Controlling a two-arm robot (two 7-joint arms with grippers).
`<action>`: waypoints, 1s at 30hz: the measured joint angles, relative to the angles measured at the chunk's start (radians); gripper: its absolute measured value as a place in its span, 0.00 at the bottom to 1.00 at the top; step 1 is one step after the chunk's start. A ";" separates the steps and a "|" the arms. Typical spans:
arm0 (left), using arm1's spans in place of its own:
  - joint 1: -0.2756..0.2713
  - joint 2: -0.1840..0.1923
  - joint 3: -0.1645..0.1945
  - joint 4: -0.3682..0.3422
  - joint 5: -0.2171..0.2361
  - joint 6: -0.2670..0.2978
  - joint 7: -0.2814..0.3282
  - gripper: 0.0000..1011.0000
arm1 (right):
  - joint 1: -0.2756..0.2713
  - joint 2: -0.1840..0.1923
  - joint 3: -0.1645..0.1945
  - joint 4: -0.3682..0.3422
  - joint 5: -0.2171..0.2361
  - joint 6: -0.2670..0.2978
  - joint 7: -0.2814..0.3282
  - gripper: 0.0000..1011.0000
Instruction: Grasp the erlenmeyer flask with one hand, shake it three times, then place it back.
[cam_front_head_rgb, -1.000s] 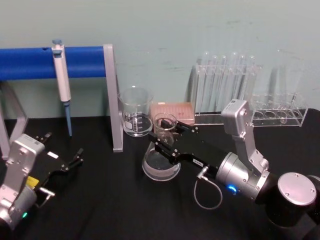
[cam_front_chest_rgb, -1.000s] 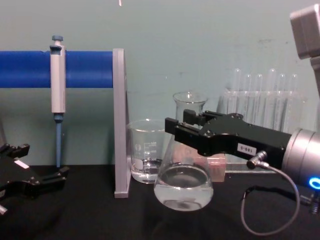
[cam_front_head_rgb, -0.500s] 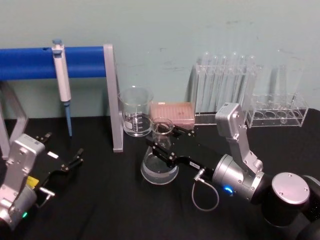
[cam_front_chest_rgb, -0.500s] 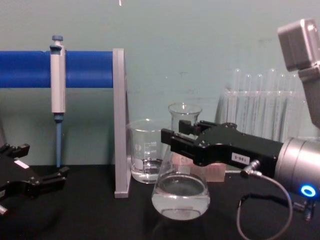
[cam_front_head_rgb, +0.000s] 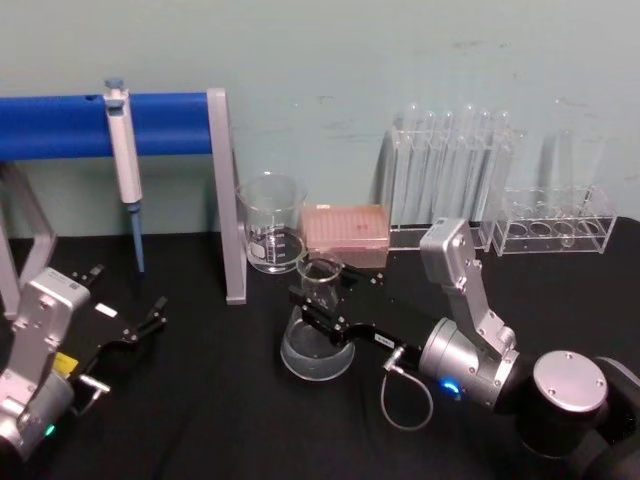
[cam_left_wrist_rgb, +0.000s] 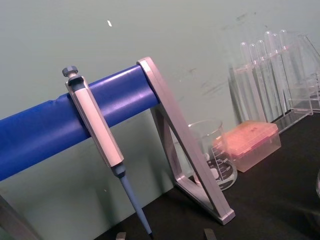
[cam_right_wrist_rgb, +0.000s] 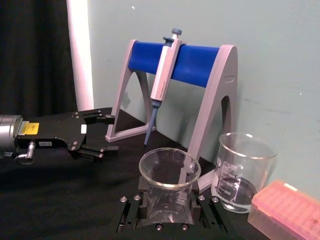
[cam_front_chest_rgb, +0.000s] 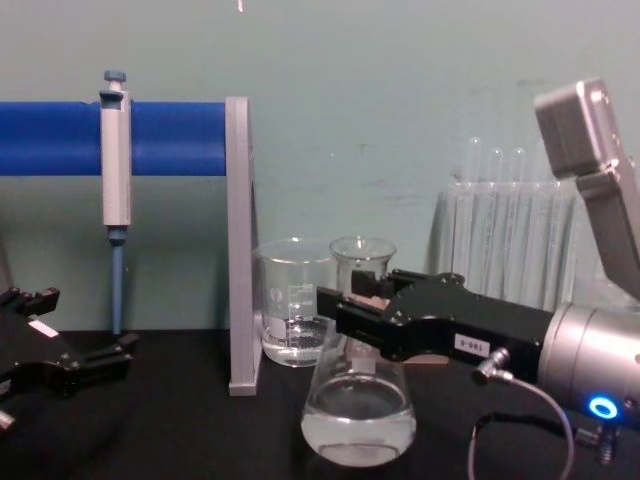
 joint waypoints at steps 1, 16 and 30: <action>0.000 0.000 0.000 0.000 0.000 0.000 0.000 0.99 | 0.001 -0.001 -0.001 0.004 0.000 -0.001 0.001 0.45; 0.000 0.000 0.000 0.000 0.000 0.000 0.000 0.99 | 0.030 -0.023 -0.013 0.083 0.001 -0.029 0.036 0.45; 0.000 0.000 0.000 0.000 0.000 0.000 0.000 0.99 | 0.057 -0.040 -0.026 0.146 0.003 -0.040 0.063 0.45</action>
